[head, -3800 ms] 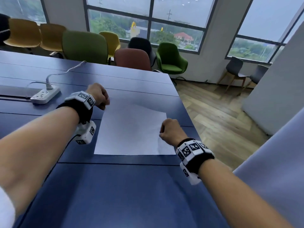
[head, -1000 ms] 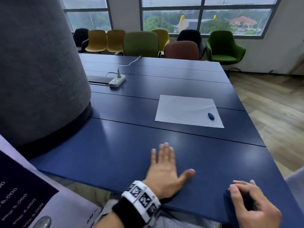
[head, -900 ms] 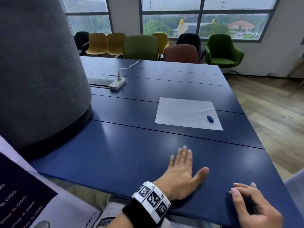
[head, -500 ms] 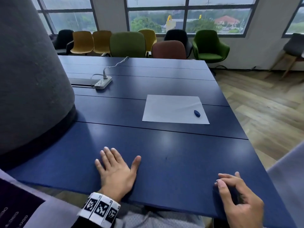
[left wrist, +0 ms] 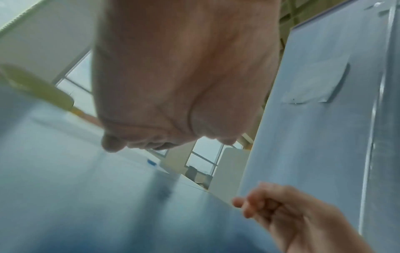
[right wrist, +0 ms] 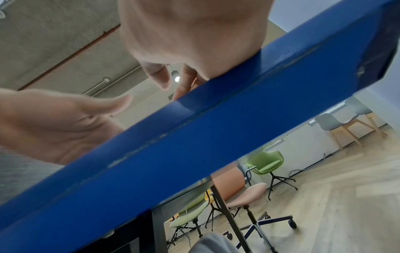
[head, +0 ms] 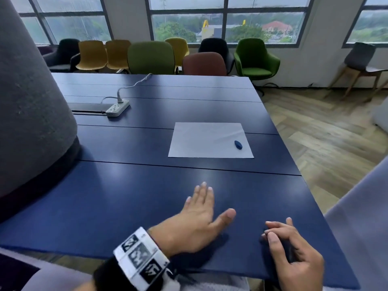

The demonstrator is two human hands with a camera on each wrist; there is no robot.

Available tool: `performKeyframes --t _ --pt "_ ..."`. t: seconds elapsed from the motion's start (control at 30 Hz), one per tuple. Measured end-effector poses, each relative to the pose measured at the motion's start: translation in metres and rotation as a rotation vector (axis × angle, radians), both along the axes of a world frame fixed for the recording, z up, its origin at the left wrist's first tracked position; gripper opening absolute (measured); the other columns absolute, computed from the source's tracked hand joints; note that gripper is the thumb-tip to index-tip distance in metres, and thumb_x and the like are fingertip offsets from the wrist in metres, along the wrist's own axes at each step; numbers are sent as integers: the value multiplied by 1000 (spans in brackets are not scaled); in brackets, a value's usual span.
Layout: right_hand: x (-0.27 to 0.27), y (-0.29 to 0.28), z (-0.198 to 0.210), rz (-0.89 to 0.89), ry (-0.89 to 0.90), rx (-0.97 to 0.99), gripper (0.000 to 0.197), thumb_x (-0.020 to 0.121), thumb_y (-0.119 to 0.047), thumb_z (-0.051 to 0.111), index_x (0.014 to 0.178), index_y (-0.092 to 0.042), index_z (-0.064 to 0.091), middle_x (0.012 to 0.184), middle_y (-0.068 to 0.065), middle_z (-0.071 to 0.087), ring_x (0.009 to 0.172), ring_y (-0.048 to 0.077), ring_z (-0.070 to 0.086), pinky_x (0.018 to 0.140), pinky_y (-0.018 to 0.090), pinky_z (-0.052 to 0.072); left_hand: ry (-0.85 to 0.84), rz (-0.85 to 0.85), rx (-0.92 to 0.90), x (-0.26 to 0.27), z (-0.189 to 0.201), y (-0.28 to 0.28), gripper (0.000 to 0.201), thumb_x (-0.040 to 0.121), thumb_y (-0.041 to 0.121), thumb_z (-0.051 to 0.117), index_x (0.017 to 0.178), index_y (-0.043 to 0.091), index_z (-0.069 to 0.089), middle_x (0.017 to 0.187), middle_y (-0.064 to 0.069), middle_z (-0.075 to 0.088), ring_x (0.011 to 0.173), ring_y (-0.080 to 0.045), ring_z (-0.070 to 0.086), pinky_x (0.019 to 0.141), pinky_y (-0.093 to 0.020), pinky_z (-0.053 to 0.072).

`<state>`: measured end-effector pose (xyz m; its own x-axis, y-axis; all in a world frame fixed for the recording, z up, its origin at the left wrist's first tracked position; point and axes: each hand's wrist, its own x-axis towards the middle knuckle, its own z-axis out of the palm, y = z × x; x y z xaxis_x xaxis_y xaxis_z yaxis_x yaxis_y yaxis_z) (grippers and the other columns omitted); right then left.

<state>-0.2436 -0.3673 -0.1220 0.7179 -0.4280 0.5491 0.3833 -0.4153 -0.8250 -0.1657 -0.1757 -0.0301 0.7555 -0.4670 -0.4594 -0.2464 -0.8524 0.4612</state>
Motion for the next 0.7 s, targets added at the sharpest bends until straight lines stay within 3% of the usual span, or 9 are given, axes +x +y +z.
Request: performKeyframes --t 0.13,0.23,0.37,0.4,0.53,0.63,0.7 --pt "-2 1 2 31 34 25 28 82 -32 57 67 -10 67 82 -8 69 87 8 68 113 33 36 -128 88 350 43 0 77 96 88 71 9 153 6 -18 157 -9 -31 145 -19 -28 120 -36 -11" --pt "-3 2 3 19 20 27 29 82 -31 56 66 -9 67 82 -9 69 85 10 68 112 30 36 -189 86 484 77 -18 103 104 80 76 0 152 3 -18 158 -12 -30 146 -21 -27 121 -39 -11" --pt "0 3 2 3 7 12 29 83 -29 55 64 -8 66 76 -8 68 83 13 68 111 28 38 -163 -33 409 87 -35 72 144 39 97 -22 149 4 -25 155 -13 -35 144 -22 -32 120 -38 -14" --pt "0 3 1 4 11 5 29 83 -28 55 64 -9 66 75 -8 68 83 14 68 111 28 38 -169 -84 379 85 -38 54 143 40 97 -22 149 5 -25 155 -13 -35 143 -22 -33 119 -39 -15" --pt "0 1 0 2 6 -21 28 83 -27 56 64 -8 66 77 -5 70 81 17 69 110 36 40 -193 -322 284 62 -42 -33 102 87 80 10 151 8 -23 156 -11 -34 142 -20 -34 119 -41 -16" --pt "-1 1 2 5 -38 -37 25 83 -23 56 64 -9 65 79 -5 71 80 16 69 109 42 41 -180 -516 259 47 -41 -82 90 94 72 15 154 14 -19 158 -6 -31 143 -16 -32 119 -39 -17" --pt "0 -1 0 -9 -66 -20 24 83 -22 56 65 -10 65 79 -5 71 82 17 69 107 46 41 -145 -548 229 53 -33 -96 84 97 69 14 155 15 -16 160 -3 -26 145 -12 -26 120 -37 -14"
